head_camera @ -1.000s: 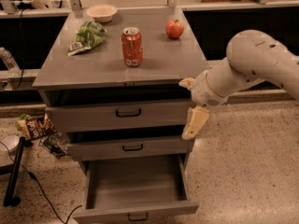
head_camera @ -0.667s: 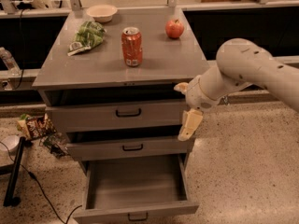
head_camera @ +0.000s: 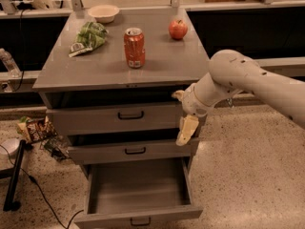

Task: Open top drawer

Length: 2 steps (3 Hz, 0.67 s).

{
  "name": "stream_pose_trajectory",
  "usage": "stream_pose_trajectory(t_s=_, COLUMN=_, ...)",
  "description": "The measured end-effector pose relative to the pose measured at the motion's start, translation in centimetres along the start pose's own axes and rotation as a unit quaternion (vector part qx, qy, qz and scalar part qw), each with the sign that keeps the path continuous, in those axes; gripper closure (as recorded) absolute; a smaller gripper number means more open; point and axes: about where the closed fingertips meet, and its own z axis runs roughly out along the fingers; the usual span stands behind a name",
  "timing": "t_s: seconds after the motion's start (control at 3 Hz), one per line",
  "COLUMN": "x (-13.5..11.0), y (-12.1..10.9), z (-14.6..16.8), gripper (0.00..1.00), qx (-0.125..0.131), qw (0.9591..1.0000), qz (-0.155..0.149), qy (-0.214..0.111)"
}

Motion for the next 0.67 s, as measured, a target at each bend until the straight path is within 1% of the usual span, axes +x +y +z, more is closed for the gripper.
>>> stream_pose_trajectory(t_s=0.33, x=-0.3, y=-1.4, z=1.1, gripper=0.00, qx=0.010, qw=0.9999, qz=-0.002, qy=-0.006)
stream_pose_trajectory(t_s=0.67, x=-0.5, y=-2.5, z=1.8, gripper=0.00, qx=0.011, qw=0.9999, qz=-0.001, qy=-0.006)
